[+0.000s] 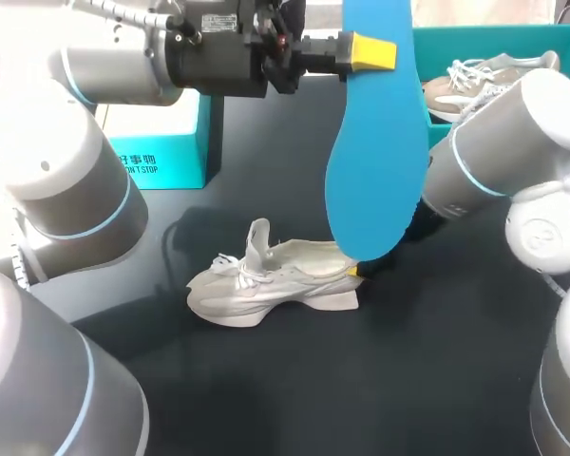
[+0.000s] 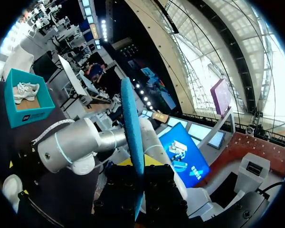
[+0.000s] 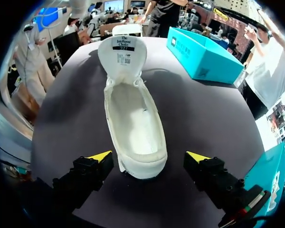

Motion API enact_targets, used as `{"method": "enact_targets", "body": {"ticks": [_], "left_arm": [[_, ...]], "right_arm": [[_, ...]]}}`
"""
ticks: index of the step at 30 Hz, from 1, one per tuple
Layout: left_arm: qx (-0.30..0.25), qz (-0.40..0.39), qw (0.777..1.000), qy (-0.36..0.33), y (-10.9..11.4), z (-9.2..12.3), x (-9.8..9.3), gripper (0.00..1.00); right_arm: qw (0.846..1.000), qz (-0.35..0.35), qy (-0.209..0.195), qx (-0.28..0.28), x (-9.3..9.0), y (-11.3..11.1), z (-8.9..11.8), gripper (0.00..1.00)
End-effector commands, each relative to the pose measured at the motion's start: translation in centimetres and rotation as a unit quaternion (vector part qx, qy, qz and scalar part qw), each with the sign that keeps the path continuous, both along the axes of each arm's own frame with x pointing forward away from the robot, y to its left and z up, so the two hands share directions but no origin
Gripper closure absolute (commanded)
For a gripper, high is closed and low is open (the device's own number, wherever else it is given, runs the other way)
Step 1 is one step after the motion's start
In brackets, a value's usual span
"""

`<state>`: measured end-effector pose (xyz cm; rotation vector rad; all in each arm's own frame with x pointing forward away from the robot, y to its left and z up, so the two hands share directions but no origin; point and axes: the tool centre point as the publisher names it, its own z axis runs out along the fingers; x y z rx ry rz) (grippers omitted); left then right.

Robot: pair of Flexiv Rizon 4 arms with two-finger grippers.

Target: Take the shoe out of the shoebox, open the shoe tongue, remove and reinsert the insole, then place the shoe into the shoebox

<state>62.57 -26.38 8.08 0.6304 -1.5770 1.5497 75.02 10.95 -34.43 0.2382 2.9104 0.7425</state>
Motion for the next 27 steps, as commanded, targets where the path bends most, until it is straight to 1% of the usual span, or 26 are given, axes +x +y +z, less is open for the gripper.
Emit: {"method": "enact_targets", "body": {"ticks": [1, 10, 13, 17, 27], "left_arm": [[0.000, 0.000, 1.000, 0.000, 0.0, -0.1, -0.1, 1.00], [0.000, 0.000, 1.000, 0.000, 0.0, -0.1, -0.1, 1.00], [0.000, 0.000, 1.000, 0.000, 0.0, -0.1, -0.1, 1.00], [0.000, 0.000, 1.000, 0.000, 0.0, -0.1, -0.1, 1.00], [0.000, 0.000, 1.000, 0.000, 0.0, -0.1, -0.1, 1.00]], "right_arm": [[0.992, -0.014, 0.030, -0.119, -0.6, -1.4, 1.3, 0.00], [0.988, -0.017, 0.028, -0.148, -1.1, -2.1, 1.5, 0.00], [0.984, -0.015, 0.026, -0.174, -1.2, -2.0, 1.7, 0.00], [0.982, -0.008, 0.030, -0.185, -1.4, -1.6, 1.8, 0.00], [0.984, -0.002, 0.034, -0.173, -1.1, -1.0, 1.3, 0.00]]}}
